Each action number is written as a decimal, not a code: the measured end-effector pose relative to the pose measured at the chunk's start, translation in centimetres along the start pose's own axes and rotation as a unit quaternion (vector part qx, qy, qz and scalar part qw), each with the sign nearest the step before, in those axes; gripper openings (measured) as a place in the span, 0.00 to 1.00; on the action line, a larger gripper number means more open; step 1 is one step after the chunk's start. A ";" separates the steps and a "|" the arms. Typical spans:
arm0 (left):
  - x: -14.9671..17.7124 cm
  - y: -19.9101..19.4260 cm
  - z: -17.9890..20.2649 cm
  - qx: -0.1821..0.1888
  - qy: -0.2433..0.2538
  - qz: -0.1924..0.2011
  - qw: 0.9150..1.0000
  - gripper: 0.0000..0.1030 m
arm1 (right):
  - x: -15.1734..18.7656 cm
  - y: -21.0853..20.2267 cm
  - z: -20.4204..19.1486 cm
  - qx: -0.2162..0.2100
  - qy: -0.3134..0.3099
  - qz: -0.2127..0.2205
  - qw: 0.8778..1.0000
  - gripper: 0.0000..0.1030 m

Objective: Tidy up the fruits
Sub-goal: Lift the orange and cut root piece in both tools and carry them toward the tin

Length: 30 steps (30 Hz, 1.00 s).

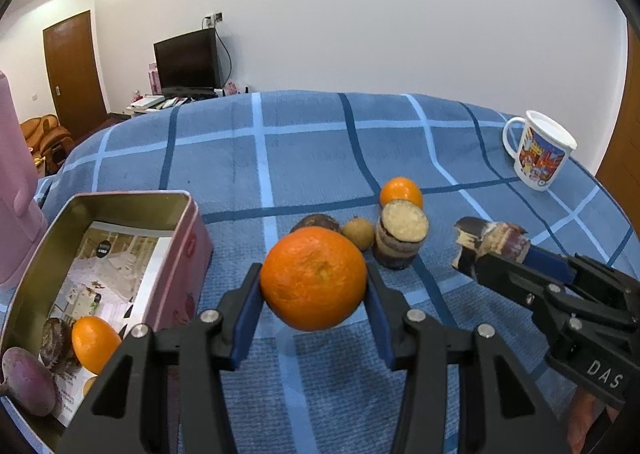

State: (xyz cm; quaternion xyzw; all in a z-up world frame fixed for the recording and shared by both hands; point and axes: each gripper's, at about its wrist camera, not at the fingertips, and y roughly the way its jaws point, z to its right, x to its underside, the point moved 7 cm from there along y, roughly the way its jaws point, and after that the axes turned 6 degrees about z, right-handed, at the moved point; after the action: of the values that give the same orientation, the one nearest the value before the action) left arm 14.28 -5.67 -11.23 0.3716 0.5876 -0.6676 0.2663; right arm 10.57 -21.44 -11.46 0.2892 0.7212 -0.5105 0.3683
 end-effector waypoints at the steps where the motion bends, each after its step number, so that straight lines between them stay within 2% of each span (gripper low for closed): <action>1: 0.0 -0.1 0.0 -0.001 0.001 0.002 1.000 0.49 | 0.0 0.0 0.0 0.000 -0.001 0.001 1.000 0.39; 30: -0.9 -2.5 1.0 -0.022 0.035 0.065 0.997 0.49 | -0.8 -2.1 -0.3 0.003 -0.012 0.059 0.998 0.39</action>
State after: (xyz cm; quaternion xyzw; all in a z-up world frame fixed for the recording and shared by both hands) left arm 12.67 -6.27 -8.96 0.4263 0.5858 -0.6223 0.2963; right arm 9.25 -21.83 -9.63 0.3265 0.6969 -0.4937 0.4050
